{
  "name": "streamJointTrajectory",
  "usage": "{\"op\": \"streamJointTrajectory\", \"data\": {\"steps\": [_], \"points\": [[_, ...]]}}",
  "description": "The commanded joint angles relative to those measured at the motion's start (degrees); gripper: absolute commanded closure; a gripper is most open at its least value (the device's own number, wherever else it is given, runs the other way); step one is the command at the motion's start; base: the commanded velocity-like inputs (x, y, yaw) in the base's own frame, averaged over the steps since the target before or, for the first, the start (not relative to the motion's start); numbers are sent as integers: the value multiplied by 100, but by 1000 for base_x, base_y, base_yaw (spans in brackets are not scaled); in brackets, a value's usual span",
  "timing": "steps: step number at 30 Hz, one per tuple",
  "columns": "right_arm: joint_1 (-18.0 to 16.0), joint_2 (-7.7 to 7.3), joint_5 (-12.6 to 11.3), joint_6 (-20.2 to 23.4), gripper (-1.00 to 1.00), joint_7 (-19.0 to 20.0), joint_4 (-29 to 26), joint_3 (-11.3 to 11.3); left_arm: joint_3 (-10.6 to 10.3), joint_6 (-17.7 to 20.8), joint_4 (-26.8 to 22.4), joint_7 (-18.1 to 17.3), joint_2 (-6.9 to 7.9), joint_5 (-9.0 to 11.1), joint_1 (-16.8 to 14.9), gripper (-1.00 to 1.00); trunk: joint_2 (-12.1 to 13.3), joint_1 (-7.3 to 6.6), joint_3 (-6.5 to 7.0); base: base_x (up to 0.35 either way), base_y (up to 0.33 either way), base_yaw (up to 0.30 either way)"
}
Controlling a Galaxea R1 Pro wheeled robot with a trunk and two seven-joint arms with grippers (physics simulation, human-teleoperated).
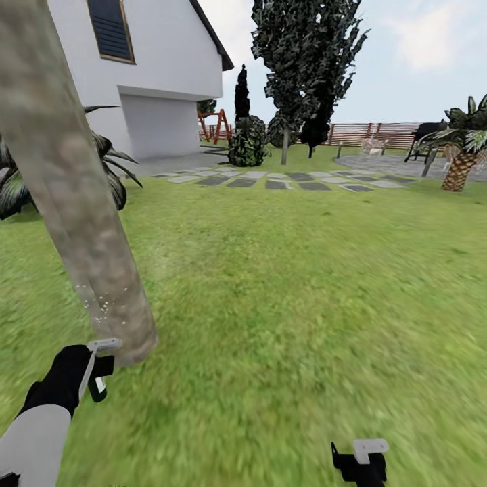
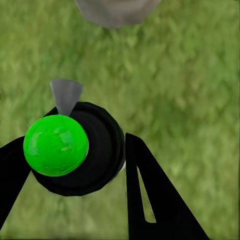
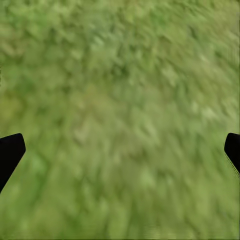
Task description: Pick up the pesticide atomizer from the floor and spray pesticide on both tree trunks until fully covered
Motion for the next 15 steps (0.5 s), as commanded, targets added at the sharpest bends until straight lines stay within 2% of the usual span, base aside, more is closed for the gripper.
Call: {"op": "streamJointTrajectory", "data": {"steps": [1, 4, 12, 15], "points": [[-1, -1, -44, -12, -100, -18, 0, 50, 24, 21, -10, -57, -5, -62, -6, 100, -2, 0, -5, 134, -261, 277], [-1, 0, -44, -12, -100, -18, 0, 50, 28, 21, -12, -57, 1, -61, -6, 100, -2, 0, -5, 145, -261, 205], [-1, 0, -44, -12, -100, -18, 0, 50, 50, 30, -13, -57, 5, -60, -6, 100, -2, 0, -5, 163, -260, 23], [-1, 0, -44, -12, -100, -18, 0, 50, 54, 30, -13, -57, 4, -61, -6, 100, -2, 0, -6, 172, -252, 148]]}}
